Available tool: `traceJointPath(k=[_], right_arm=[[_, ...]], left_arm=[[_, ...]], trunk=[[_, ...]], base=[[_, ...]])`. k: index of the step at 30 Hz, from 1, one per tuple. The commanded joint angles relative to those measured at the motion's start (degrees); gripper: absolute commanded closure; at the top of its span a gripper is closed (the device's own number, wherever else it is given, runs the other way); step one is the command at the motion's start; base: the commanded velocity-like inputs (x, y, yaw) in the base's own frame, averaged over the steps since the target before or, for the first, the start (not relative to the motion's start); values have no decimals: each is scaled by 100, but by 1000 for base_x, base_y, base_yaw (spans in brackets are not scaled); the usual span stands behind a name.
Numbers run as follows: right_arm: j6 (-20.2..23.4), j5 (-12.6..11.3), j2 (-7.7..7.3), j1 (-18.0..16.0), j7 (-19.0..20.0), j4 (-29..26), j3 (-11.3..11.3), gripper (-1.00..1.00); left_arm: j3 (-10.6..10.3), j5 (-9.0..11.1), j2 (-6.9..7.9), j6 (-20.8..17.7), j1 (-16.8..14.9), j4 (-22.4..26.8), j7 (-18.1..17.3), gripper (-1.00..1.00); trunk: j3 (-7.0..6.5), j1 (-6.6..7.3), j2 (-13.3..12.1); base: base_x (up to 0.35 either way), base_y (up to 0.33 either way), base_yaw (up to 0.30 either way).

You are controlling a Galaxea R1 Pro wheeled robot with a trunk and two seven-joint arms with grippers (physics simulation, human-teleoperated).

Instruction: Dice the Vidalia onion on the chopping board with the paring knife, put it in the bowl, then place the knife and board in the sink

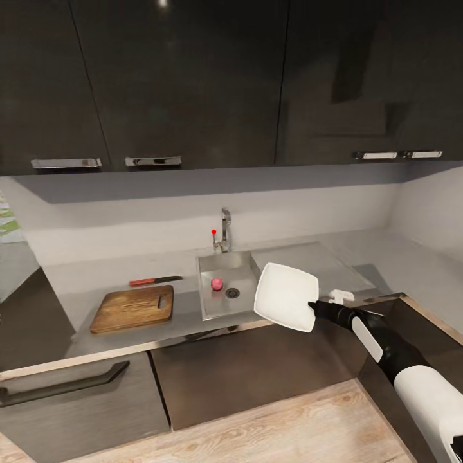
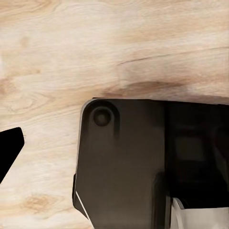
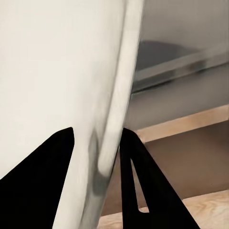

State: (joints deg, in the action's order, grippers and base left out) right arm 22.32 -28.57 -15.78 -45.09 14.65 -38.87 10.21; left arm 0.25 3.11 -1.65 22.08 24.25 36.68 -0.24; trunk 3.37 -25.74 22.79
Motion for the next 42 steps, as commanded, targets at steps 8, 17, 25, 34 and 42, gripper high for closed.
traceJointPath(k=[8, 17, 25, 34, 42], right_arm=[[287, -17, -12, -5, -12, -515, 29, 100], [376, -17, -13, -6, -15, -576, 25, 100], [379, 54, -9, -7, -24, -577, 33, 100], [379, 190, 13, -7, -32, -577, 33, 100], [379, 207, 22, -9, -32, -577, 33, 100]], left_arm=[[5, 31, -2, 7, 1, 6, -3, -100], [7, 33, -2, 7, 1, 5, -3, -100], [5, 37, -2, 7, 1, 2, -3, -100], [7, 34, -2, 15, 1, 5, -3, -100], [8, 33, -2, 15, 1, 6, -3, -100]], trunk=[[-5, -4, 13], [-82, -4, 13], [-143, -4, 13], [-177, -4, 13], [-185, -4, 13]], base=[[0, 154, 0], [0, 154, 13], [0, 154, 180], [0, 156, 264], [0, 169, 284]])
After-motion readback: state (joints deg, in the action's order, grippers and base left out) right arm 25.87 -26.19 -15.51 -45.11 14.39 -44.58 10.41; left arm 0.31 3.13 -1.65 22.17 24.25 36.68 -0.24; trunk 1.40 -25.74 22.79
